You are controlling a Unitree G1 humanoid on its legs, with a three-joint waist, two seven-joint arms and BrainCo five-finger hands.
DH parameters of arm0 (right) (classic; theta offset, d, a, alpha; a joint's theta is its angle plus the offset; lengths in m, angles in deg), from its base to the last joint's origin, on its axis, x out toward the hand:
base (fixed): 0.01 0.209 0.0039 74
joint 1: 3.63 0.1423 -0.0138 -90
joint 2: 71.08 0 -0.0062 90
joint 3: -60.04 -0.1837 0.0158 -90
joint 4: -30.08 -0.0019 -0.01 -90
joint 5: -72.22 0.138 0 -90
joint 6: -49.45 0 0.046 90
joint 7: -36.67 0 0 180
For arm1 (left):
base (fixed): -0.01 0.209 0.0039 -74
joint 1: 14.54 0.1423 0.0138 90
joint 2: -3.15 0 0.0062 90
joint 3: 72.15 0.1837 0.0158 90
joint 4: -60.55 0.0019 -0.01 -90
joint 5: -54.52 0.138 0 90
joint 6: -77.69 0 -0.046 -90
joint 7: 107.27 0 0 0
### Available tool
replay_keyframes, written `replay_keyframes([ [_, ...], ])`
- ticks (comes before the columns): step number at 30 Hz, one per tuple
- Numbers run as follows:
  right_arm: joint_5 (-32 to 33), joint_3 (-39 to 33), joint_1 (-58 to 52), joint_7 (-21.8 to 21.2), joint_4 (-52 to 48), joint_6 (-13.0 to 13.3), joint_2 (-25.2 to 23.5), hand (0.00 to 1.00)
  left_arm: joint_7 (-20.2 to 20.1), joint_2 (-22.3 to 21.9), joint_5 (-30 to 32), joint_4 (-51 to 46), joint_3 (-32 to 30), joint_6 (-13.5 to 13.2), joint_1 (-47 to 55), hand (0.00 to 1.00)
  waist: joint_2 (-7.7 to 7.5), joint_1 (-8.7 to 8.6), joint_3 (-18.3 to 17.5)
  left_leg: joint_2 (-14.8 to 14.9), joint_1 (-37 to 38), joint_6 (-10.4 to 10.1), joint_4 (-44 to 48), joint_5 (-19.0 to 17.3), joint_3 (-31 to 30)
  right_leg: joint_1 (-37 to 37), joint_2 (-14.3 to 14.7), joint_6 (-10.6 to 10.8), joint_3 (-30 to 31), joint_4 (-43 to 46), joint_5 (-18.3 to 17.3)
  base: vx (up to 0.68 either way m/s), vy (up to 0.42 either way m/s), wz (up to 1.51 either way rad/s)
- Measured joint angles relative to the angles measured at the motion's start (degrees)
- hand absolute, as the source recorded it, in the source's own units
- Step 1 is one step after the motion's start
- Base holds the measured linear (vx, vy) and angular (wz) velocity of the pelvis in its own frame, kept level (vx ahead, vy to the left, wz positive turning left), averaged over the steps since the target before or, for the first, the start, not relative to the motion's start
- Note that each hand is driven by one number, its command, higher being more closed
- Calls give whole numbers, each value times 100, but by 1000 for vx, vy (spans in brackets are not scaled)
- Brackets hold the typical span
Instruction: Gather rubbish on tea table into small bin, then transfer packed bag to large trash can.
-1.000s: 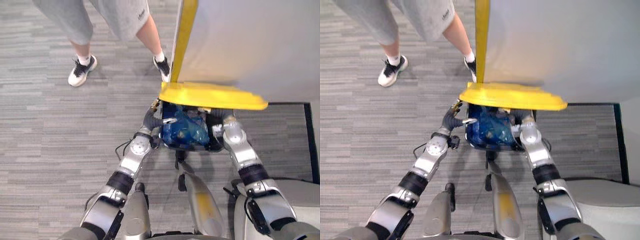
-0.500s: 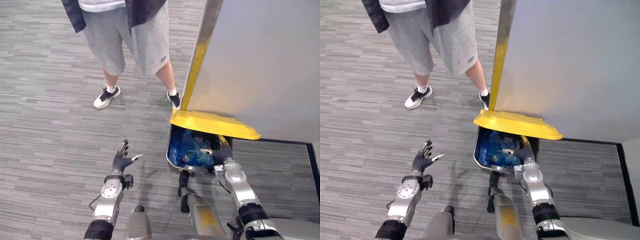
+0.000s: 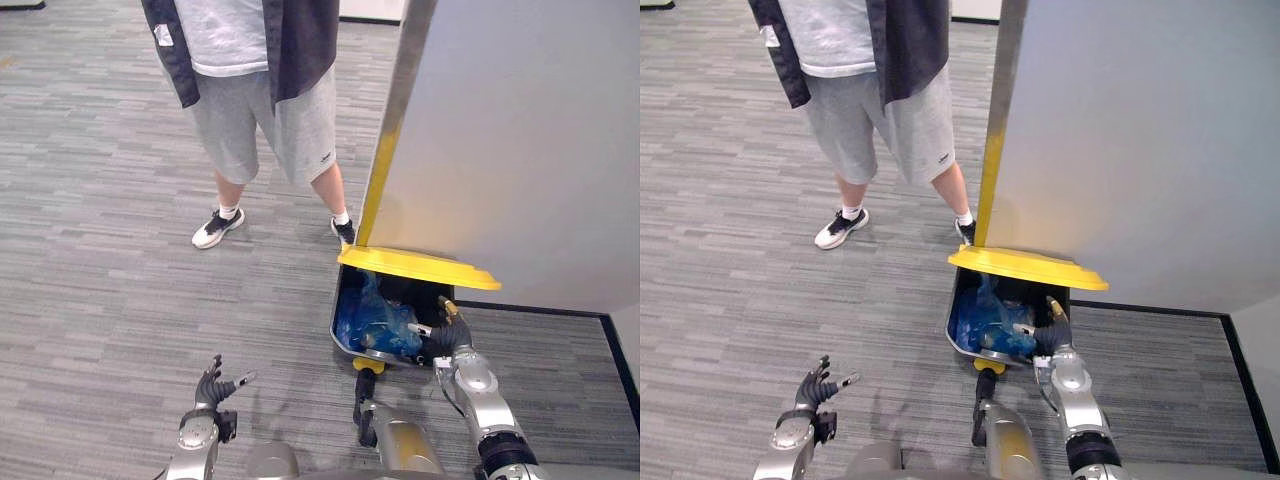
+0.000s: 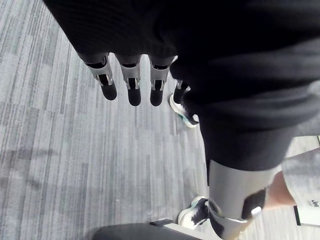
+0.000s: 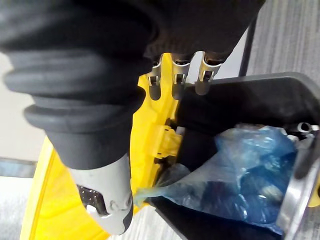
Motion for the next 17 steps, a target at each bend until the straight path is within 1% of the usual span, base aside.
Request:
replay_keyframes([
  [1,-4,-22,-193,5,48,-22,-125,0,44,-47,0,-15,7,33,83,0,-25,-39,-7,32,10,7,-11,66,39,-202,-202,-227,-47,1759,-423,-184,38,-21],
  [2,-11,-21,-299,2,49,-22,-169,0,47,-75,0,-41,17,45,132,0,-27,-29,-11,50,24,-6,-19,77,53,-152,-277,-225,-46,2267,-560,-181,-18,-24],
  [3,-16,-22,-456,3,51,-24,-275,0,51,-123,-1,-120,48,65,243,0,-62,-9,-35,81,5,-45,-24,99,75,24,-393,-147,76,2915,-756,-118,-73,-27],
  [4,-26,-22,-545,3,52,-23,-355,0,50,-138,-2,-150,72,67,290,0,-123,1,-76,79,-82,-88,-26,123,117,265,-499,-66,195,3085,-820,-96,-151,-27],
  [5,-30,-22,-594,3,64,-24,-387,0,49,-146,-2,-155,80,72,290,0,-162,2,-104,75,-165,-124,-20,143,129,432,-551,70,271,2999,-1008,-72,-168,-23],
  [6,-36,-73,-625,5,100,-25,-416,0,49,-164,-3,-178,57,100,211,0,-261,7,-167,98,-344,-223,-62,219,151,570,-473,313,191,2435,-1377,-91,-255,-22],
  [7,-39,-257,-615,27,231,-26,-422,0,43,-328,-4,-182,34,108,169,0,-125,23,-193,196,-374,-245,-335,423,213,716,-250,324,128,1755,-1482,-31,-201,-32],
  [8,-39,-283,-596,32,294,-28,-425,0,37,-397,-3,-179,49,105,152,0,-114,59,-216,200,-320,-222,-524,570,294,767,-209,278,107,1444,-1508,-31,-220,-51],
  [9,-38,-367,-529,49,465,-4,-360,0,34,-518,-3,-158,53,102,90,0,-95,69,-229,201,-259,-203,-949,865,501,892,-121,174,104,854,-1565,-46,-157,-51],
  [10,-38,-388,-440,43,733,-2,-219,0,27,-591,-4,-57,55,92,-42,0,-7,16,-260,231,-245,-253,-1218,1039,545,990,-15,22,106,378,-1537,-94,-142,-38],
  [11,-38,-404,-381,45,908,-13,-153,0,27,-588,-4,24,54,87,-110,0,58,-28,-278,266,-241,-278,-1332,1131,548,991,46,-45,91,244,-1443,-110,-75,-14],
  [12,-39,-411,-325,47,1134,-28,-80,0,28,-489,-6,196,46,84,-227,0,93,-66,-298,281,-137,-248,-1538,1286,556,1052,99,-78,87,49,-1319,-81,-21,-7],
  [14,-38,-494,-364,53,1429,-32,21,0,34,-237,-61,430,23,83,-311,0,125,-74,-338,322,49,-182,-1778,1408,601,1292,190,-72,71,-320,-1106,-86,16,-6],
  [15,-38,-518,-368,55,1465,-32,42,0,35,-188,-66,466,16,84,-306,0,144,-70,-378,325,68,-183,-1815,1417,601,1302,208,-72,77,-402,-1046,-78,62,-7],
  [16,-38,-522,-346,85,1514,-30,76,0,35,-131,-69,513,2,83,-302,0,164,-69,-407,327,74,-251,-1869,1467,617,1324,226,-35,98,-541,-942,-95,98,-8],
  [17,-38,-528,-320,130,1615,-30,112,0,35,-44,-69,597,-8,83,-308,0,170,-70,-409,292,75,-216,-1926,1519,641,1388,244,-4,101,-758,-790,-77,84,-6],
])
